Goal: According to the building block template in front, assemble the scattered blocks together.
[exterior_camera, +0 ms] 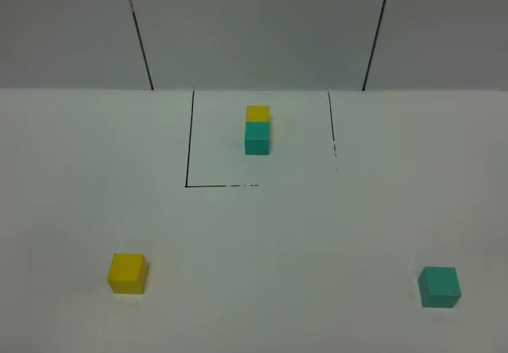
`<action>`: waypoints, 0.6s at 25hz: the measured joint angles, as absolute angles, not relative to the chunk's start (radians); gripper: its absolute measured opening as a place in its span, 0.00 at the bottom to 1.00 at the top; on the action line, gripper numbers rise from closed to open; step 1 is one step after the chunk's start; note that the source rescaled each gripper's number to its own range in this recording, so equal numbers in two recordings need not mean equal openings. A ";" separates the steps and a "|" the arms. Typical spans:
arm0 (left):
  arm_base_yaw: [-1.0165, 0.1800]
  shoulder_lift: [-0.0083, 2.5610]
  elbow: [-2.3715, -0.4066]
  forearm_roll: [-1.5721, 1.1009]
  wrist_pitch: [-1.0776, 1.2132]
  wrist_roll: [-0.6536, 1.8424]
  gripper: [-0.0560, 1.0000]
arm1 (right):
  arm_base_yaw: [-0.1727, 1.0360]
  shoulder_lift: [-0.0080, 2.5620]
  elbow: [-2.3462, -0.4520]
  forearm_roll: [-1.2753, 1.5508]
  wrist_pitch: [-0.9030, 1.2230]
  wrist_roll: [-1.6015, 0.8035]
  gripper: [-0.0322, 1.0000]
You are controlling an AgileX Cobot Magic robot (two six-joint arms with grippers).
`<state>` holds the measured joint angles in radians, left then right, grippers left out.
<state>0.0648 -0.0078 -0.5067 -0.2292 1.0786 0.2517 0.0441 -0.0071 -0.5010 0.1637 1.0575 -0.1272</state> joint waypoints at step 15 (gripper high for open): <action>0.065 -0.001 -0.507 -0.229 1.071 0.221 0.83 | 0.044 -0.007 -0.501 0.164 1.058 -0.127 1.00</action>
<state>0.0648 -0.0005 -0.5067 -0.2292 1.0712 0.2207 0.0441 -0.0071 -0.5010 0.1637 1.0575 -0.1272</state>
